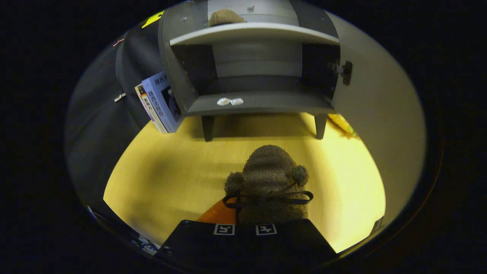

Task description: Open the shoe cabinet door, grab the shoes and put them into the shoe cabinet, then close the shoe cabinet door.

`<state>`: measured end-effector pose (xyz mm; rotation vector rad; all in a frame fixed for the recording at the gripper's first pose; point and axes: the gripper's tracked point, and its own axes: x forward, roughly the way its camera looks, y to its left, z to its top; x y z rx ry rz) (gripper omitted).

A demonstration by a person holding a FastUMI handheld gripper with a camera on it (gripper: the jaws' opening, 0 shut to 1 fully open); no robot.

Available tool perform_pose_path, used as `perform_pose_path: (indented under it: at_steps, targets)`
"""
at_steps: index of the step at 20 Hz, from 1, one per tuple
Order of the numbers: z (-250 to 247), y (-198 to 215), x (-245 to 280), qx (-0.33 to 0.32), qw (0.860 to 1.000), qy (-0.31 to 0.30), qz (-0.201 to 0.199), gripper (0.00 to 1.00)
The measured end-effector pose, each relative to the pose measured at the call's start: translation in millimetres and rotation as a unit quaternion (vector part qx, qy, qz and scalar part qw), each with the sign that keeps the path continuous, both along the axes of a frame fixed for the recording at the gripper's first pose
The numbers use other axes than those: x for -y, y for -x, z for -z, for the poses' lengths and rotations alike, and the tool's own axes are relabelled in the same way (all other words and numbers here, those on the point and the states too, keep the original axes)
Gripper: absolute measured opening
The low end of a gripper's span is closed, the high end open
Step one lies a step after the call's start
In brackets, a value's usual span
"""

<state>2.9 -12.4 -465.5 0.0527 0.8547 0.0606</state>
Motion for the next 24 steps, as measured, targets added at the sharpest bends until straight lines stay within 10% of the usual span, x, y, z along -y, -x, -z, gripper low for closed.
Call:
perform_pose_path:
  at_steps: [14,24]
  targets:
    - [-231.9,-87.7,21.6,0.166,0.985,0.042,0.025,0.05]
    - [-300.8,-184.1,22.8,0.189,0.980,0.038,0.043,0.05]
